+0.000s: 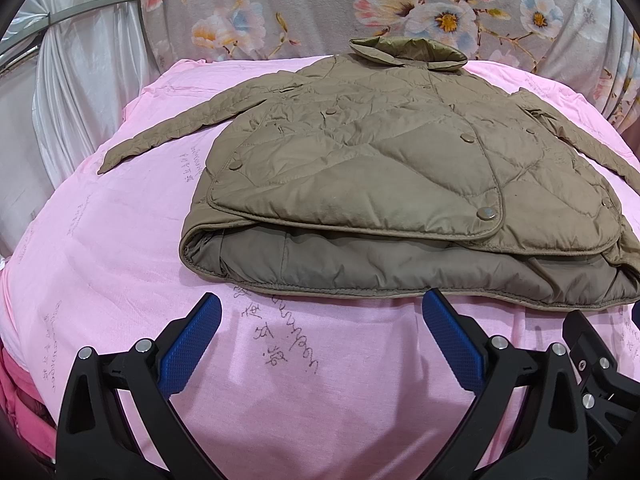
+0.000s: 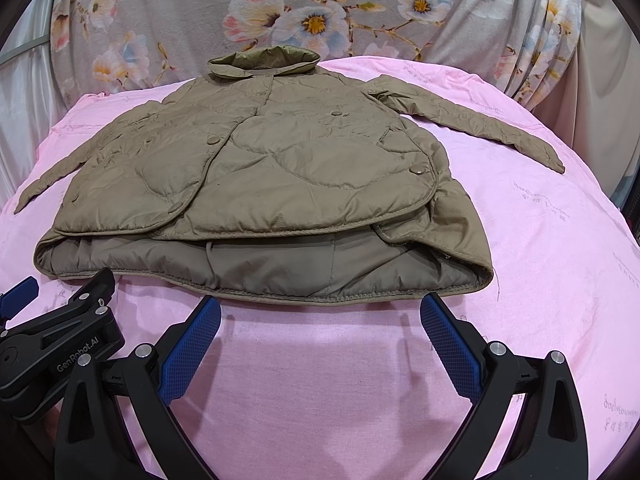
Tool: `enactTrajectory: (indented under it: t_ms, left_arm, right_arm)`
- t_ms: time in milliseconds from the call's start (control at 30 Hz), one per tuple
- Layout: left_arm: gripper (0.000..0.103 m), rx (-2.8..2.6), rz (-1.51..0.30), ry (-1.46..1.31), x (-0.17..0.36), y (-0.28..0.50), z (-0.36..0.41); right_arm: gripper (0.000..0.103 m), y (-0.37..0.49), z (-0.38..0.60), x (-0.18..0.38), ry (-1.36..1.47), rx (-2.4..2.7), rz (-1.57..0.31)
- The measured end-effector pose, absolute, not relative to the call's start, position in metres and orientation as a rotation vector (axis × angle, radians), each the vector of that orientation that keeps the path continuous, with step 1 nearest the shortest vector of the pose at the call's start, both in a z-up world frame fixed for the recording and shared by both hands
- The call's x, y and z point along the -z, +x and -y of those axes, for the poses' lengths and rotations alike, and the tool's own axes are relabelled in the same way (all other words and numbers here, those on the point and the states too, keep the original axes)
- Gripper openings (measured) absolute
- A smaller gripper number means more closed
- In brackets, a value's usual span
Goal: Fold large clothes
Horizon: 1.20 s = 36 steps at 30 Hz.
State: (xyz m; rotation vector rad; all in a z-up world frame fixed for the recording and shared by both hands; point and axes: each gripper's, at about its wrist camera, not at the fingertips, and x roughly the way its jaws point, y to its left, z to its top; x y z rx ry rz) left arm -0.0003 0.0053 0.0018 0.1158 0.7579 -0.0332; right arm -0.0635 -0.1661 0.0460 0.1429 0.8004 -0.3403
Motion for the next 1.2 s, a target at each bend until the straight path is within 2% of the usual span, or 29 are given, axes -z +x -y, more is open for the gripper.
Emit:
enactTrajectory:
  t_ms: [367, 567, 767, 900, 1200]
  left_arm:
    - [0.098, 0.031, -0.759, 0.111, -0.002, 0.000, -0.006]
    - [0.098, 0.052, -0.752, 0.087, -0.016, 0.008, -0.019]
    - [0.098, 0.015, -0.672, 0.102, -0.051, 0.038, -0.032]
    - [0.098, -0.046, -0.614, 0.106, -0.069, 0.060, -0.036]
    - [0.098, -0.090, -0.634, 0.051, -0.070, 0.116, -0.037]
  right_arm:
    - [0.098, -0.062, 0.170, -0.045, 0.165, 0.321, -0.815]
    - [0.098, -0.062, 0.213, -0.051, 0.223, 0.310, -0.788]
    - [0.098, -0.051, 0.306, -0.084, 0.299, 0.402, -0.671]
    - [0.098, -0.039, 0.391, -0.092, 0.498, 0.439, -0.593]
    - [0.098, -0.006, 0.555, -0.048, 0.891, 0.610, -0.515]
